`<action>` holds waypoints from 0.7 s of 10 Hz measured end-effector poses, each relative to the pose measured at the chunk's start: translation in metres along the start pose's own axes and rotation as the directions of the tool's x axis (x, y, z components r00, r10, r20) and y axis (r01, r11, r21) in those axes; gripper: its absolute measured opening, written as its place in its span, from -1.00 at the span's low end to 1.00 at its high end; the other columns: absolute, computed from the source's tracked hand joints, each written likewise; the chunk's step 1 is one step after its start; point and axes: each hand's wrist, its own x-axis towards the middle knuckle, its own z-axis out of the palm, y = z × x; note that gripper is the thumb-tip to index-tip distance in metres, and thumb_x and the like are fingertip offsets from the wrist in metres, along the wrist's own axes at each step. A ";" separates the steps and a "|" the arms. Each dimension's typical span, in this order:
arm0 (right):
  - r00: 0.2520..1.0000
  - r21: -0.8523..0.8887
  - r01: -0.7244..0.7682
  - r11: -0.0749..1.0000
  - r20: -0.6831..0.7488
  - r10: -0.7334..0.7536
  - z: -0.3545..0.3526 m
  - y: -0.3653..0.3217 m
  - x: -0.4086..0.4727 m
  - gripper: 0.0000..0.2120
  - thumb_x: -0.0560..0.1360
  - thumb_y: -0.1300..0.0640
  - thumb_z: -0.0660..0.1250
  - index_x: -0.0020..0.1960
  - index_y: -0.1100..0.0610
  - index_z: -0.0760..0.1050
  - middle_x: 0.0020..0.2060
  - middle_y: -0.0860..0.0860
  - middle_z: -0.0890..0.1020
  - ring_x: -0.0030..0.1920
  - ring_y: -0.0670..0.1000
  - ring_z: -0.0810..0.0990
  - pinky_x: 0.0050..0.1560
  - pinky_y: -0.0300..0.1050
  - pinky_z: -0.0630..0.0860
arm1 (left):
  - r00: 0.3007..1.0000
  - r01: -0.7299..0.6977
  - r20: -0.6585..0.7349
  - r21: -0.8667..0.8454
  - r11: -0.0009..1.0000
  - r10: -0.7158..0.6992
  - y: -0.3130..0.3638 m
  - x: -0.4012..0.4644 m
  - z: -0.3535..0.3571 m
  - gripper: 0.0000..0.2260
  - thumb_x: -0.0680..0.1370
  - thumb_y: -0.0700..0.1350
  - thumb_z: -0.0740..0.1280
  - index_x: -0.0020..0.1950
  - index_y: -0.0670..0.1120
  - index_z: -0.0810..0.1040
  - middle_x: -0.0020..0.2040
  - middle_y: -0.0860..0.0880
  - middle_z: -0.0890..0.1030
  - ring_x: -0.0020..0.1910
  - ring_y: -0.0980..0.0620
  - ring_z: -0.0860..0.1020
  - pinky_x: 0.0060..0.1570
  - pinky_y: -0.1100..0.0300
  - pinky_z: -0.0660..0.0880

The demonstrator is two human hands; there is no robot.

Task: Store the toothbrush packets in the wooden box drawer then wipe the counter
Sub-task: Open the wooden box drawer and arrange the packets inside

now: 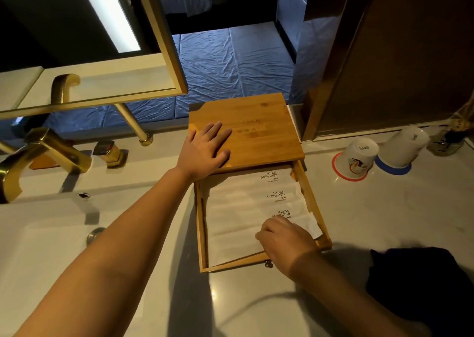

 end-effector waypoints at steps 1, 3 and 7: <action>0.996 0.150 -0.041 0.988 -0.072 0.052 0.003 -0.002 -0.016 -0.68 0.52 -0.05 0.23 0.20 0.05 0.52 0.14 0.00 0.58 0.18 0.05 0.51 0.16 -0.09 0.48 | 1.000 -0.004 -0.005 -0.004 1.000 0.004 -0.001 0.000 0.000 -0.48 0.53 0.20 0.01 0.49 0.16 0.15 0.55 0.00 0.14 0.54 -0.02 0.07 0.44 -0.11 -0.01; 0.962 0.022 -0.180 0.983 -0.203 0.180 0.012 -0.005 -0.033 -0.72 0.34 -0.14 0.34 -0.12 0.01 0.68 -0.18 0.04 0.70 -0.16 0.08 0.66 -0.20 -0.03 0.58 | 1.000 -0.008 -0.004 0.001 1.000 0.008 -0.001 0.001 0.001 -0.47 0.53 0.21 0.00 0.50 0.15 0.14 0.55 -0.01 0.15 0.53 -0.02 0.07 0.45 -0.11 -0.01; 0.952 -0.024 -0.304 0.953 0.025 0.304 0.007 0.016 0.000 0.00 0.07 -0.46 -0.67 0.45 -0.25 -0.15 0.54 -0.06 -0.10 0.52 0.07 -0.18 0.47 0.10 -0.09 | 1.000 -0.010 -0.007 0.001 1.000 0.010 -0.002 0.001 0.001 -0.47 0.53 0.21 -0.01 0.50 0.15 0.14 0.55 -0.01 0.15 0.53 -0.02 0.07 0.44 -0.10 -0.01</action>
